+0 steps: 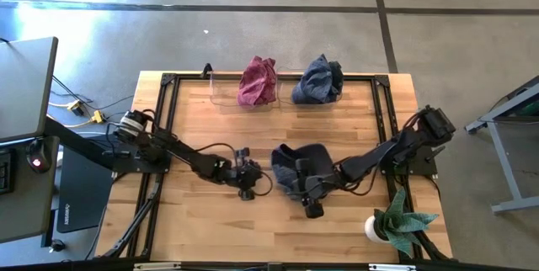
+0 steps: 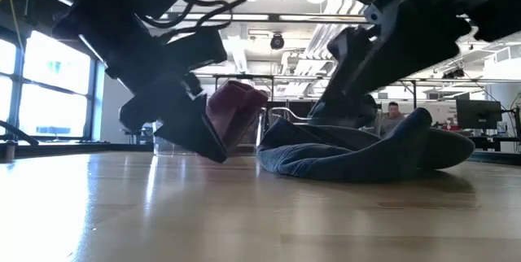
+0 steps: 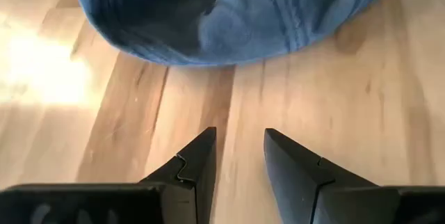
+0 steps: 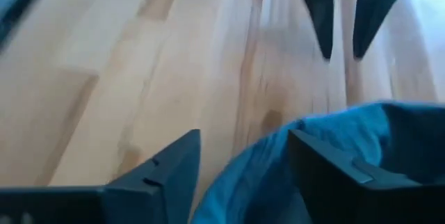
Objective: Pick & Place hat
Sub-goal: Put the blue cap into the right transparent bin
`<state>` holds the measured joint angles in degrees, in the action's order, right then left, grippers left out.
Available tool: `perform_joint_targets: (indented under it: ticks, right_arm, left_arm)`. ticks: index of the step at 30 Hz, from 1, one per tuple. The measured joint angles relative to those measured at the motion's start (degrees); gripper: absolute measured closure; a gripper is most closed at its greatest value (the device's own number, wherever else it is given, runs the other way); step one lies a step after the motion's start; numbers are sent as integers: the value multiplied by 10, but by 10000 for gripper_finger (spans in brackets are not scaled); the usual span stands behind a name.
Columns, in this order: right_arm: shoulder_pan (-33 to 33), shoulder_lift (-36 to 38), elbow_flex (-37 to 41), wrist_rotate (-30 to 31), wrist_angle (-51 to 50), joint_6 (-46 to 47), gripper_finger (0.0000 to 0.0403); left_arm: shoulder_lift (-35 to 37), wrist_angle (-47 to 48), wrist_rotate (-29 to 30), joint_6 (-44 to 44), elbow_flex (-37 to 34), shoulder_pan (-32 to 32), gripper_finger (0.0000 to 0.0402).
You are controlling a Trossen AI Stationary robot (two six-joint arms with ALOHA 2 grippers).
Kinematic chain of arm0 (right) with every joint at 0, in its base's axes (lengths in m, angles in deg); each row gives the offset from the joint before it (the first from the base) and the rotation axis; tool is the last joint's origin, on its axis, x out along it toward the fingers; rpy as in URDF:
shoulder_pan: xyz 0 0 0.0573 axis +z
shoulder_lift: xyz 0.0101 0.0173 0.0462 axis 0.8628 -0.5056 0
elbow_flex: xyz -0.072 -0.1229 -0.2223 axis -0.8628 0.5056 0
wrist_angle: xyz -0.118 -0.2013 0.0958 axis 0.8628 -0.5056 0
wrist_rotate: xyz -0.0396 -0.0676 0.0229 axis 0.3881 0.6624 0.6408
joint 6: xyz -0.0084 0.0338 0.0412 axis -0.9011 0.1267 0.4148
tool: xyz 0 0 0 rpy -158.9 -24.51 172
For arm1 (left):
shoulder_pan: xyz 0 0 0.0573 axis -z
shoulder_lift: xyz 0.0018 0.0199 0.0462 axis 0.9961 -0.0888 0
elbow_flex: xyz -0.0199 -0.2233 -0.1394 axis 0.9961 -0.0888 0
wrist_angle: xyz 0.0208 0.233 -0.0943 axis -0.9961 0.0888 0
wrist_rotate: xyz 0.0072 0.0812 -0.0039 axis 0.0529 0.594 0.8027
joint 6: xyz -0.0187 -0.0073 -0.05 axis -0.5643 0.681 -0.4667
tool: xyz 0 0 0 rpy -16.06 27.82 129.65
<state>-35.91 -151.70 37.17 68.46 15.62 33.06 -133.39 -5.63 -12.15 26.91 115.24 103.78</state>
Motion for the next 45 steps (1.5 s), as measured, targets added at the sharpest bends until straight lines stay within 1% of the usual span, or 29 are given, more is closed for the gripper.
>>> perform_joint_targets:
  ticks: [2,5,9,13,15,17,20,22,23,24,27,29,32,34,36,38,40,43,45]
  right_arm:
    - [4,-14,-21,-1,-37,1,177]
    - [8,-38,-55,-1,-95,2,168]
    - [8,-89,-98,-2,-177,14,171]
    - [8,-137,-135,5,-250,20,190]
    - [8,-151,-146,16,-268,32,211]
    - [9,-155,-150,20,-273,41,244]
    - [12,-145,-146,18,-275,40,319]
    - [21,-132,-141,30,-283,22,375]
    - [28,-123,-136,41,-284,7,388]
    - [35,-112,-129,55,-274,-5,390]
    - [53,-79,-99,77,-217,-12,378]
    - [62,-61,-70,75,-176,-14,388]
    - [69,-44,-31,76,-96,-34,396]
    - [72,-39,-12,78,-62,-39,390]
    - [73,-39,-6,73,-55,-39,391]
    - [73,-39,-5,74,-55,-43,397]
    - [73,-39,-8,74,-57,-48,397]
    - [78,-37,-18,74,-59,-50,392]
    - [82,-34,-27,74,-72,-51,397]
  left_arm:
    - [0,-38,1,-3,-14,0,285]
    - [0,-55,4,-2,-22,-1,285]
    - [0,-66,15,2,-22,-1,285]
    - [0,-69,14,2,-22,-1,285]
    - [0,-74,12,2,-22,-1,285]
    - [0,-86,8,10,-22,-1,285]
    - [0,-118,-28,49,-22,0,285]
    - [0,-155,-55,87,-22,7,285]
    - [0,-174,-65,110,-22,11,285]
    - [0,-194,-73,134,-22,16,285]
    - [0,-245,-100,200,-19,26,285]
    - [0,-254,-114,226,-7,26,285]
    - [0,-253,-125,228,25,8,285]
    - [-15,-253,-164,224,51,-13,286]
    - [-46,-249,-206,213,75,-33,291]
    - [-76,-223,-229,198,98,-48,301]
    - [-110,-207,-241,182,131,-61,316]
    - [-160,-148,-244,152,167,-74,341]
    - [-187,-127,-263,149,193,-78,358]
